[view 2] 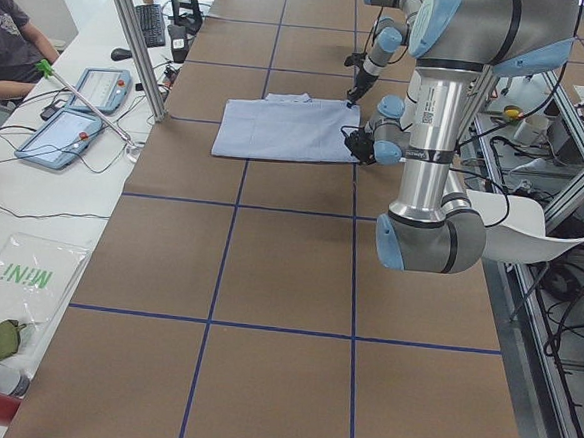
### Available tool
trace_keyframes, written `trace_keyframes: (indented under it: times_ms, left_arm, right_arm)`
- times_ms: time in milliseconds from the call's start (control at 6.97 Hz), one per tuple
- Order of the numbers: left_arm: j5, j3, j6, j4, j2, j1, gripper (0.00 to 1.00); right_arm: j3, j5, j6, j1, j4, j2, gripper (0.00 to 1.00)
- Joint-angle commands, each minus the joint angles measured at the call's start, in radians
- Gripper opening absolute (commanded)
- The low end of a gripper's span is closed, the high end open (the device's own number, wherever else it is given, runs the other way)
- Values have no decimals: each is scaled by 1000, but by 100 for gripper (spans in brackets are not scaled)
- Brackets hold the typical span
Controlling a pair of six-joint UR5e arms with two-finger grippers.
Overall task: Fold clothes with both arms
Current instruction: 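Move the left gripper to the other near corner beside the right gripper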
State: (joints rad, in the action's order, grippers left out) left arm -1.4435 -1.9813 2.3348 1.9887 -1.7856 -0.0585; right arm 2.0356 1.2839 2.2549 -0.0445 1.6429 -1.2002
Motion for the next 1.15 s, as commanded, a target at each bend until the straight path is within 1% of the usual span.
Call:
trace_keyframes:
  times_ms: [0,144,287,431,1005]
  left_arm:
    - [0,2,8,-10,-3,6,45]
    - [0,2,11,-10,-1,6,32]
    - [2,1,43,-10,-1,8,12]
    - [2,-1,44,-10,-1,8,0]
    - [8,-27,43,-34,-3,6,0]
  right_arm:
    - [2,0,0,0,0,1,0]
    - [0,0,0,0,0,-1,0]
    - [0,0,0,0,0,-1,0]
    - [2,0,0,-1,0,-1,0]
    - [3,0,0,-1,0,1,0]
